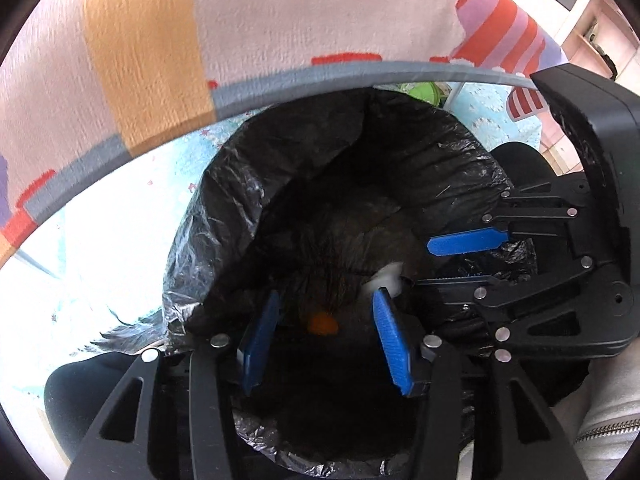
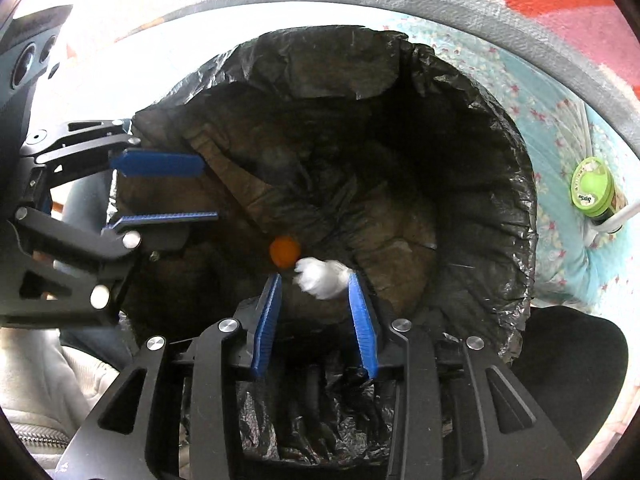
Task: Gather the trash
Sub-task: 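Open both tools to drop the cap and tissue into the bin, then raise both open tools back over the bed toward the tape and blister pack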
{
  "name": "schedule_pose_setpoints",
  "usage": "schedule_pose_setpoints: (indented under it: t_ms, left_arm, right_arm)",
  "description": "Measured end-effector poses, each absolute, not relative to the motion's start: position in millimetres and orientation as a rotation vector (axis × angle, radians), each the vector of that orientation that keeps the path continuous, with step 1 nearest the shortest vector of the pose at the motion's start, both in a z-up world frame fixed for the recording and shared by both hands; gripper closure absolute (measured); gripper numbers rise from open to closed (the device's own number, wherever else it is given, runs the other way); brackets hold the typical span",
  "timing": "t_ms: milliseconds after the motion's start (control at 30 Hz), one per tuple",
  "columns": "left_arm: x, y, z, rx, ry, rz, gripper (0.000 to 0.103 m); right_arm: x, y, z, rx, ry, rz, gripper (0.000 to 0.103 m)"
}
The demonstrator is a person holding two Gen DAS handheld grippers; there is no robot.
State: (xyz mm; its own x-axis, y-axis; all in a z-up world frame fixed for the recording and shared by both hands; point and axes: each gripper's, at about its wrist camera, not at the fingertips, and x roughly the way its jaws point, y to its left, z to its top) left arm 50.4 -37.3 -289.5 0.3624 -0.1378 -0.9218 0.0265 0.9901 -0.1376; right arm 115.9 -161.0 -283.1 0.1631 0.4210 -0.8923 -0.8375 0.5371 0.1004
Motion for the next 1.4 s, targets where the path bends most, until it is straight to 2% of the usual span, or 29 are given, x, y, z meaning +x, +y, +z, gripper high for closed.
schedule_pose_setpoints:
  t_ms: [100,267,667,1000,1233,1400]
  left_arm:
    - [46.2,-33.5,-281.2,-0.103,1.181,-0.104,0.055]
    - [40.9,-33.6,-268.8,-0.102,1.146,-0.103,0.055]
    - [30.9,-36.3,-210.9,-0.083,1.034,-0.131,0.055]
    - [22.0,-20.8,-137.2,-0.057,0.84,-0.129,0.055]
    - [34.3,2.8,-97.8,-0.046,0.75,-0.085,0.055]
    - [54.9,17.3,-84.0,-0.016,0.724,-0.059,0.053]
  right_arm:
    - [117.5,-163.0,-279.0,-0.471,1.052,0.945,0.067]
    - [114.1,-167.6,-271.8,-0.468,1.029,0.936,0.059]
    - [110.0,-183.4,-232.5,-0.415,0.927,0.953,0.058]
    - [102.1,-197.9,-164.7,-0.36,0.772,1.024,0.058]
    - [106.6,-199.8,-120.5,-0.338,0.647,1.057,0.047]
    - [120.9,-189.5,-106.9,-0.331,0.597,1.048,0.043]
